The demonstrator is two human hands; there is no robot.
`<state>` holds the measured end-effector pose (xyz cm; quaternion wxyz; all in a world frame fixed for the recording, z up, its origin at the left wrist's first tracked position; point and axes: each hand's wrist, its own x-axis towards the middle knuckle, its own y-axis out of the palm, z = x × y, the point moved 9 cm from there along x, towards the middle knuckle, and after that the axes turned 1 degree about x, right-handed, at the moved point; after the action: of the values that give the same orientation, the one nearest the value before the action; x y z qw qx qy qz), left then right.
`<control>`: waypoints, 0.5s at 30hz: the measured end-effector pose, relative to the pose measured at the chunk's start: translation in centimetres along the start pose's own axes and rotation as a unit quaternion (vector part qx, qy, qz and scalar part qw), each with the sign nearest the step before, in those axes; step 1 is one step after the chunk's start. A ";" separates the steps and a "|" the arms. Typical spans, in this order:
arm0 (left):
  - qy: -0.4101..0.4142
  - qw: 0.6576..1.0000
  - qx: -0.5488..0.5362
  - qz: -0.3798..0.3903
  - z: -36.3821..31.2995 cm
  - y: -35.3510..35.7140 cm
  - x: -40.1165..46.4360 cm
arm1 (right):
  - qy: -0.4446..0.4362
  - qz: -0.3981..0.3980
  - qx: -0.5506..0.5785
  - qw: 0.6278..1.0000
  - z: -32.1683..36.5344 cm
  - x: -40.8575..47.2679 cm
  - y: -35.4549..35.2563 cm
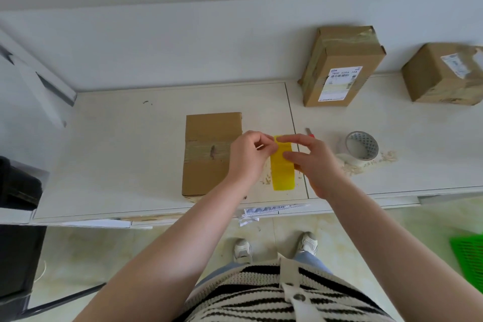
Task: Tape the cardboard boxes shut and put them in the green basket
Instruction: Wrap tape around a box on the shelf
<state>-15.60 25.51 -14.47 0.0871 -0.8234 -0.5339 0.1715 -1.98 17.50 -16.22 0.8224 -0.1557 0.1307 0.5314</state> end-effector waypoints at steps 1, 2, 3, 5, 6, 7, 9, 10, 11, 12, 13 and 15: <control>-0.006 1.000 -0.004 0.002 -0.2 0.1 0.0 | -0.014 0.000 -0.002 1.000 -0.1 0.1 -0.1; -0.005 1.000 -0.001 0.010 -0.4 0.3 0.0 | -0.019 0.001 0.008 1.000 -0.3 0.3 -0.2; -0.001 1.000 0.007 0.022 -0.6 0.6 -0.1 | -0.013 0.002 0.025 1.000 -0.7 0.4 -0.4; -0.005 0.999 0.012 0.043 -0.5 1.1 -0.3 | 0.000 0.005 0.041 0.999 -1.3 0.7 -0.7; -0.012 0.999 0.013 0.047 -0.3 1.1 -0.4 | 0.000 0.005 0.034 0.999 -1.5 0.8 -0.7; -0.018 0.999 0.014 0.046 -0.2 1.0 -0.3 | 0.002 0.005 0.033 0.999 -1.7 0.9 -0.8; -0.008 0.999 0.034 0.040 -0.3 0.7 -0.1 | 0.017 0.010 0.075 0.997 -2.1 1.0 -0.6; 0.013 0.997 0.065 0.034 -0.6 0.6 0.1 | 0.027 0.017 0.099 0.995 -2.3 1.1 -0.3; 0.039 0.993 0.103 0.029 -1.2 0.6 0.1 | 0.036 0.021 0.114 0.993 -2.3 1.1 -0.2; 0.063 0.989 0.132 0.026 -1.7 0.6 0.1 | 0.044 0.019 0.119 0.992 -2.3 1.2 -0.2; 0.081 0.986 0.146 0.028 -2.1 0.8 0.1 | 0.050 0.015 0.120 0.991 -2.2 1.3 -0.2; 0.105 0.983 0.143 0.036 -2.7 1.3 0.1 | 0.059 0.014 0.114 0.992 -1.7 1.4 -0.3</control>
<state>-13.46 25.11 -12.43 0.2536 -0.8342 -0.4621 0.1619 -1.23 17.90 -18.34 0.8182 -0.0906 0.2407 0.5142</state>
